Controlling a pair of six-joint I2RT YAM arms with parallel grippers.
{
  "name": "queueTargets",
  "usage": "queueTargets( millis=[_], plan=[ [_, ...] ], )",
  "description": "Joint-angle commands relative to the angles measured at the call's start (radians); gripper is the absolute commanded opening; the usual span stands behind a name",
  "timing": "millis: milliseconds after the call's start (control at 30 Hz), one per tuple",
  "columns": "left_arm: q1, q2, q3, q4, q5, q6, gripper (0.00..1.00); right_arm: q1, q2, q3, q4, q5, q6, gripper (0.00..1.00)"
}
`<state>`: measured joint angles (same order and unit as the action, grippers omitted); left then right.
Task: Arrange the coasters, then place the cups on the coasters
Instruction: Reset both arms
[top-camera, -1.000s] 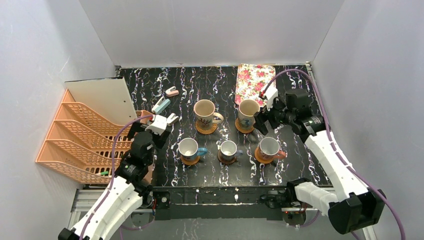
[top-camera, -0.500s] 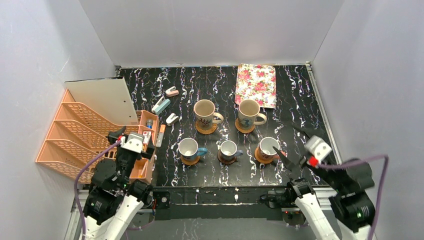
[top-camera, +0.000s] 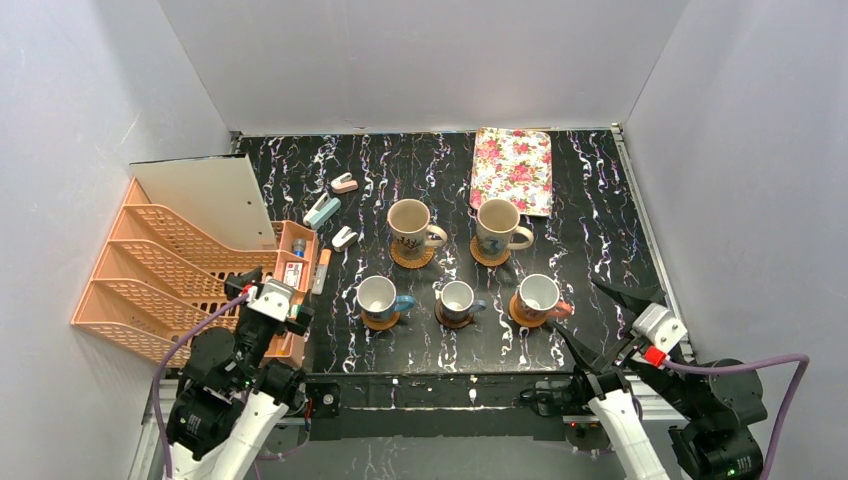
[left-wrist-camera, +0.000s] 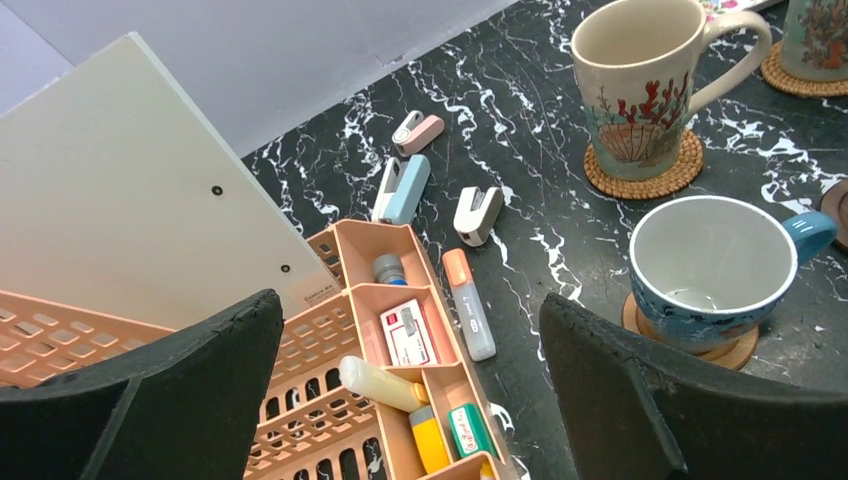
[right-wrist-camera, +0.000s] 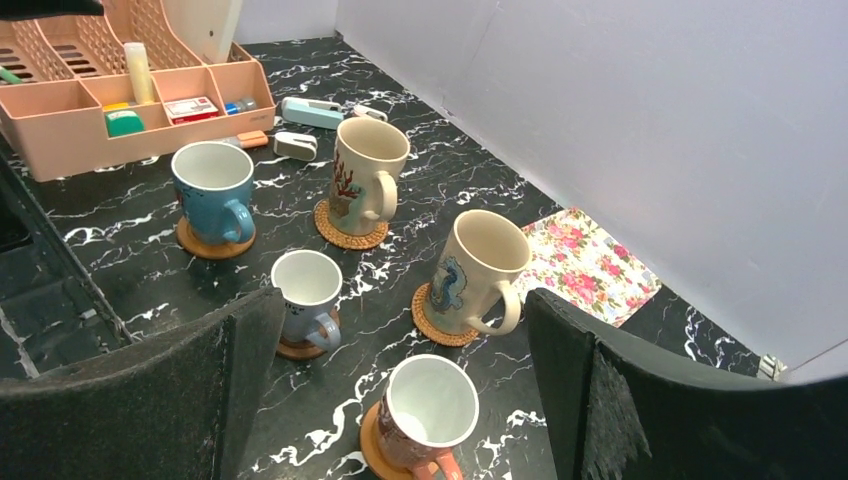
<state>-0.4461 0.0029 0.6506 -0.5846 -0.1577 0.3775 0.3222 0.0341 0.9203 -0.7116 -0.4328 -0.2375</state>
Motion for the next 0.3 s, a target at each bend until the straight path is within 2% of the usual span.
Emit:
queueTargets(
  millis=[0, 267],
  plan=[
    [0.006, -0.001, -0.014, -0.012, -0.009, 0.0, 0.98, 0.005, -0.002, 0.013, 0.003, 0.029, 0.043, 0.98],
    [0.006, -0.001, -0.013, -0.023, 0.018, 0.016, 0.98, 0.005, 0.005, -0.011, 0.013, -0.003, 0.028, 0.98]
  ],
)
